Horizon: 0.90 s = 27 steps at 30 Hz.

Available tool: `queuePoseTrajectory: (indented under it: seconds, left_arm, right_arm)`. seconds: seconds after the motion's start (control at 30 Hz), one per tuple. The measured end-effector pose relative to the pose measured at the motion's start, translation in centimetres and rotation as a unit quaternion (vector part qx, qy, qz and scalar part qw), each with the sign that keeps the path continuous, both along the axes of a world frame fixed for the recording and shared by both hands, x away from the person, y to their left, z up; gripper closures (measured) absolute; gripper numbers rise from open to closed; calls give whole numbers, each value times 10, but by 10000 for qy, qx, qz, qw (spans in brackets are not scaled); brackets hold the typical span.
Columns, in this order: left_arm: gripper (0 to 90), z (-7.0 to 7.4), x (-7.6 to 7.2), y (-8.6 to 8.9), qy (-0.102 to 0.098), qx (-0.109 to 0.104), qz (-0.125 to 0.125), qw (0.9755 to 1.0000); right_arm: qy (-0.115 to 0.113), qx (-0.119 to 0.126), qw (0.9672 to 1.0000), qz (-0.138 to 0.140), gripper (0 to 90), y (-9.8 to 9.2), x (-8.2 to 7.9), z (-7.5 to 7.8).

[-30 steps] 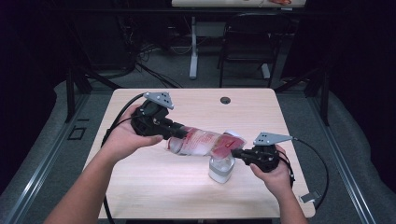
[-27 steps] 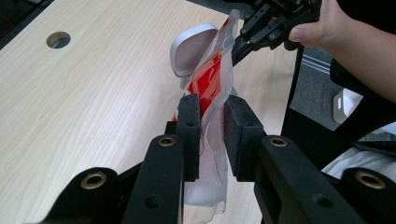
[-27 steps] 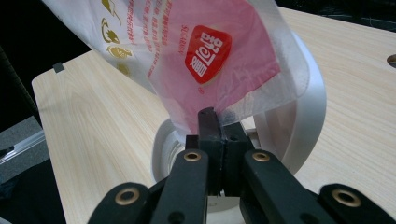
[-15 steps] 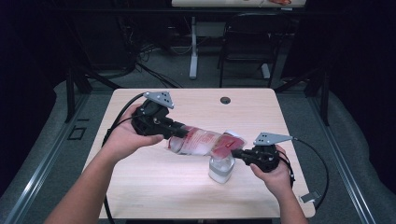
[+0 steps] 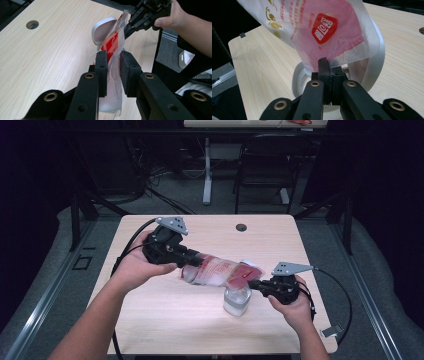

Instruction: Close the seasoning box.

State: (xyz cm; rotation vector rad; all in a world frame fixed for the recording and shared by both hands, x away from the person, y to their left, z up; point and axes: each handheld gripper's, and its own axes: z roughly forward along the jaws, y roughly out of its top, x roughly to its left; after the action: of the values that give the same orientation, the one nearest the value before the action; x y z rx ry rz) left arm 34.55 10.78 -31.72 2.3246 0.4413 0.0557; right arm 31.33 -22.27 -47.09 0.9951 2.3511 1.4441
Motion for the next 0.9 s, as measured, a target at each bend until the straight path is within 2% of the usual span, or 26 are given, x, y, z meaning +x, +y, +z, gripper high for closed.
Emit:
queuePoseTrajectory:
  seconds: [0.9]
  left_arm:
    - [782,1,1,-3,-17,-9,-2,10000]
  right_arm:
    - [21,-17,10000,-8,900,0,0,-1]
